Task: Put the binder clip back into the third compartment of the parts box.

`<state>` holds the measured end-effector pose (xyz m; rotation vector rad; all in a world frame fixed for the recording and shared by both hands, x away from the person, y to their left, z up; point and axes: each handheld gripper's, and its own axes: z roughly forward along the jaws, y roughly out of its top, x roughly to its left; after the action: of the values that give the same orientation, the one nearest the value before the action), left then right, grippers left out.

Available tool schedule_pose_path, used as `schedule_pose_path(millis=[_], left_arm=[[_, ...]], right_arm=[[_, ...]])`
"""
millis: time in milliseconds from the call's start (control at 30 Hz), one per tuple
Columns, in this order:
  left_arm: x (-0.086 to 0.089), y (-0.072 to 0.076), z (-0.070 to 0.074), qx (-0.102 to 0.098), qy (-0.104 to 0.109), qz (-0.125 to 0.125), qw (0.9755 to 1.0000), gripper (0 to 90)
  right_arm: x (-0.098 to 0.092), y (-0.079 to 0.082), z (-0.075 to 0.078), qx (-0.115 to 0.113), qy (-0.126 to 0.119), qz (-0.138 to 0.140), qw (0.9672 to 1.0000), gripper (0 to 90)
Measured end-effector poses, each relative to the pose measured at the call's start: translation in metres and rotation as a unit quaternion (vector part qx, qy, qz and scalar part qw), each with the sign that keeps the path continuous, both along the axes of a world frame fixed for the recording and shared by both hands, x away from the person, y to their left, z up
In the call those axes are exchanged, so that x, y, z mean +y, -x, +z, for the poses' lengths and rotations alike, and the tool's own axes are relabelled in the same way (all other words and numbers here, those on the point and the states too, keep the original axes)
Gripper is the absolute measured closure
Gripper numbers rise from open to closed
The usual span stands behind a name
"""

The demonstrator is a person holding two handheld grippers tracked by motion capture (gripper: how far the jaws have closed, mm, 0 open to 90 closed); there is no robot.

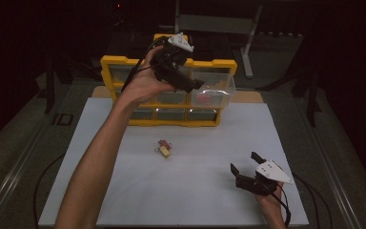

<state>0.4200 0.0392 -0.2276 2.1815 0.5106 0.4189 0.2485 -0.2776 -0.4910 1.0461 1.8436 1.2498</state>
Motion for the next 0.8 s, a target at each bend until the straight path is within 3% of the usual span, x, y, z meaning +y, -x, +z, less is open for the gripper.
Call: schedule_pose_path(millis=[800], left_arm=[[0.019,0.019,-0.05,0.01,-0.017,0.005,0.9998,9.2]], right_arm=[[0.0,0.0,0.0,0.001,0.001,-0.002,1.0,11.8]])
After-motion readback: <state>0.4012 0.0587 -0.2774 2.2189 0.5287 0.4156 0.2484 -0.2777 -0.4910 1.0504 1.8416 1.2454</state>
